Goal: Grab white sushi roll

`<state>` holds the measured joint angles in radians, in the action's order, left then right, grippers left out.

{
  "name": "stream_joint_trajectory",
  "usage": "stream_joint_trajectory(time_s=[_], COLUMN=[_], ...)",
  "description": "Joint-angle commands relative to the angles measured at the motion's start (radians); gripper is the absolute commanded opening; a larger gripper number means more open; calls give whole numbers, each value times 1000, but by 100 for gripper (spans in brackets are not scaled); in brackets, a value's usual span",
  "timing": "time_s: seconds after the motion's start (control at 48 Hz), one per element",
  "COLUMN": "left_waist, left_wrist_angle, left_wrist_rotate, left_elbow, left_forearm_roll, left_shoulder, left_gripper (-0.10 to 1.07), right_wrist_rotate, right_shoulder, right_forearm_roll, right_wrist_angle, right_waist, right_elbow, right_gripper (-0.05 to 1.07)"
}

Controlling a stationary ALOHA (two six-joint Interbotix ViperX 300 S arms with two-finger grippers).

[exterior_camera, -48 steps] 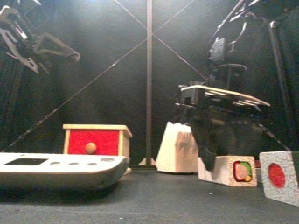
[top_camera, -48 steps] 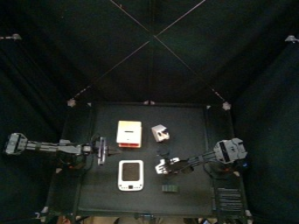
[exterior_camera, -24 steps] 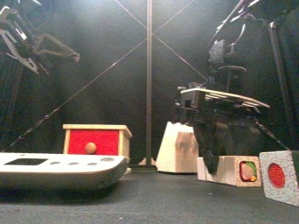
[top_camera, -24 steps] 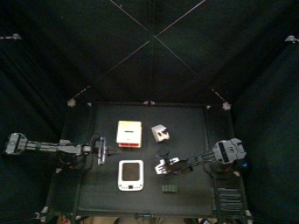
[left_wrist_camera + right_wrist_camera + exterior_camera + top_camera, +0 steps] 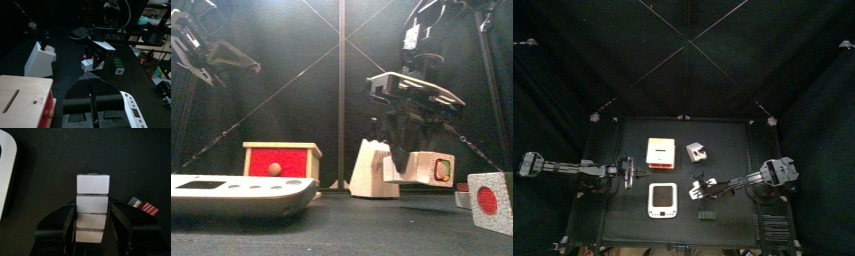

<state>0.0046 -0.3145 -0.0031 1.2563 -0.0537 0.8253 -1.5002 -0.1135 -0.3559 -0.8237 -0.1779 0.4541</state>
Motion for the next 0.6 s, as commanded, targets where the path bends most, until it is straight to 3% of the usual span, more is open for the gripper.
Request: stream_joint_trajectory(time_s=[0.0,0.583], left_waist=[9,72], left_wrist_angle=[-3,3], left_wrist_rotate=[2,5], left_elbow=[-11,-6], left_forearm_roll=[-2,0], left_shoulder=[3,6], left_gripper=[0,0], right_wrist_rotate=[2,-2], right_shoulder=[38,43], right_forearm_roll=[-3,2], right_wrist_angle=[0,14], right_waist=[3,9], right_elbow=[-18,-17], right_gripper=[56,56])
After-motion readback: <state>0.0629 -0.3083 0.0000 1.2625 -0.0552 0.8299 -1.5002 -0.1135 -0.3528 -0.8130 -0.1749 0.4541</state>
